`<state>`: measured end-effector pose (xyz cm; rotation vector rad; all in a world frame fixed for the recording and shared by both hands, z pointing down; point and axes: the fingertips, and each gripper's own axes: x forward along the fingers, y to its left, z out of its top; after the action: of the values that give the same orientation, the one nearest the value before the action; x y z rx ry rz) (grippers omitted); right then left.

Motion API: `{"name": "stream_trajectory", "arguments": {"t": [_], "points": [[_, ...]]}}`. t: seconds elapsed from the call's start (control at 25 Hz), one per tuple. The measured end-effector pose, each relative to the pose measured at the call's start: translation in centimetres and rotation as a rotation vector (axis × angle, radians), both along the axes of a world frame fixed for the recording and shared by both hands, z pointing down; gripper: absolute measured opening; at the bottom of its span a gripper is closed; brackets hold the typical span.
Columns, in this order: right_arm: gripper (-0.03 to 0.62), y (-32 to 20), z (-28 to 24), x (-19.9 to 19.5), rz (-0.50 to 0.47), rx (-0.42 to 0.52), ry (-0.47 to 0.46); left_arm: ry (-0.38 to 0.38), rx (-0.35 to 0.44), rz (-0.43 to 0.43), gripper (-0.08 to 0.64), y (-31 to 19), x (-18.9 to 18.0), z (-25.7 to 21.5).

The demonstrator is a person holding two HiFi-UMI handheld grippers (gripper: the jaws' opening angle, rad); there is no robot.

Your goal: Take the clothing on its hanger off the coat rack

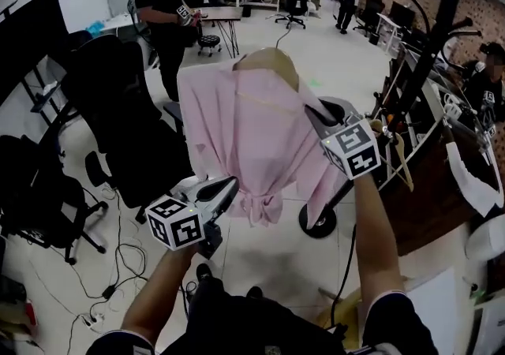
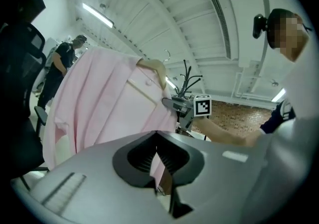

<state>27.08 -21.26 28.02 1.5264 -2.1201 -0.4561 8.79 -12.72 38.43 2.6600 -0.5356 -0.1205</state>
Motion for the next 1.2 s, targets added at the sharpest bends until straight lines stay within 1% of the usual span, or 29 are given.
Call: {"name": "stream_trajectory", "arguments": {"t": [0.24,0.4,0.6,0.8,1.0,1.2], "points": [[0.084,-5.4,0.0,-7.7,-0.09,-0.02,-0.018,0.009,-0.027,-0.134,0.011,-2.8,-7.8,0.8],[0.084,-9.2,0.2,-13.4,-0.144,-0.029,-0.022,0.016,-0.034,-0.199,0.011,-5.4,-12.9,1.3],[0.084,-13.6,0.4,-19.5,-0.192,-0.031,-0.028,0.018,-0.02,-0.233,0.011,-9.3,-17.9,1.1],[0.084,-17.5,-0.2,-25.3,-0.22,-0.01,-0.051,0.006,0.011,-0.255,0.011,-13.3,-22.9,0.6],[0.084,-21.0,-0.9,-30.0,-0.226,0.004,-0.059,0.006,0.016,-0.268,0.011,-16.0,-27.1,0.4],[0.084,-25.0,-1.1,-33.8,-0.23,0.015,-0.039,0.029,0.01,-0.304,0.011,-18.9,-30.3,0.4]]}}
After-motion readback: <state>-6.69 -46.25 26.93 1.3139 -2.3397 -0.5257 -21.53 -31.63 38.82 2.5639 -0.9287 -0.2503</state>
